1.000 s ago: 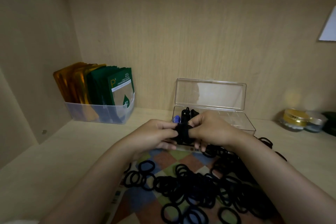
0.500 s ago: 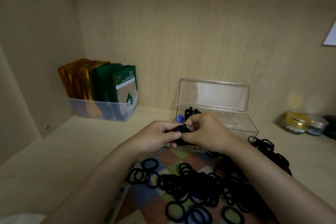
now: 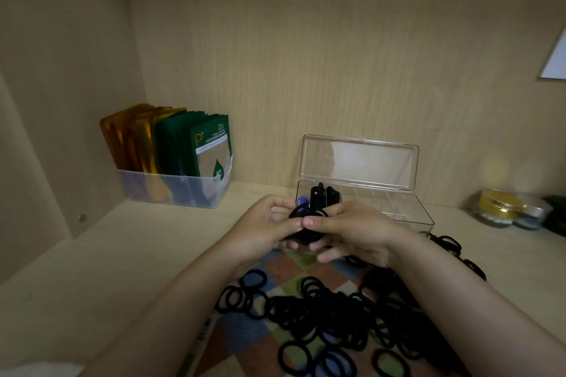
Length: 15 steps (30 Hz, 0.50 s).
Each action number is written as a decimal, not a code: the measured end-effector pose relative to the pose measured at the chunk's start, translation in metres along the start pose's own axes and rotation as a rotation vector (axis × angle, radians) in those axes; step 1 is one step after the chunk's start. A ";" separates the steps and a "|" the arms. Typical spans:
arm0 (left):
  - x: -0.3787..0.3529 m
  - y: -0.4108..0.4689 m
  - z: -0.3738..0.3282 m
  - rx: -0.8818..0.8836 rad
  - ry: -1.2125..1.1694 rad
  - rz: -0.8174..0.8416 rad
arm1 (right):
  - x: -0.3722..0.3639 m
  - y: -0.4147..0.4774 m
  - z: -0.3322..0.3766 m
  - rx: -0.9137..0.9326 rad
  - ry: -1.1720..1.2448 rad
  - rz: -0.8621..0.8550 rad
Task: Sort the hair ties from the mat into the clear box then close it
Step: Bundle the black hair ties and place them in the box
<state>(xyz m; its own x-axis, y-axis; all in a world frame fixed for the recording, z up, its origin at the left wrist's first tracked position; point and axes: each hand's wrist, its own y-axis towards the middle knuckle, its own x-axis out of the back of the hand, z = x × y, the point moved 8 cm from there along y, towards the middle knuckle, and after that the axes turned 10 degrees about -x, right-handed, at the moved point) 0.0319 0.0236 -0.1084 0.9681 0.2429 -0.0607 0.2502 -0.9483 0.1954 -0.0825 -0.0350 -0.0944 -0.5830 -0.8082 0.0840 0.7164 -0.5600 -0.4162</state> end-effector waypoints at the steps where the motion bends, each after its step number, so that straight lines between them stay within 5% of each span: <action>1: -0.001 0.000 0.000 -0.002 0.008 0.001 | 0.001 0.000 -0.001 -0.013 0.005 -0.009; 15: 0.029 -0.002 -0.004 0.007 0.036 -0.255 | 0.017 -0.003 0.006 0.063 -0.009 -0.134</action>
<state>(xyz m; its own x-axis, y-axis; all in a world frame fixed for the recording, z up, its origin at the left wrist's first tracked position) 0.0597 0.0337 -0.1070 0.8734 0.4815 -0.0726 0.4865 -0.8568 0.1710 -0.0924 -0.0483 -0.0858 -0.6720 -0.7266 0.1430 0.6549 -0.6732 -0.3434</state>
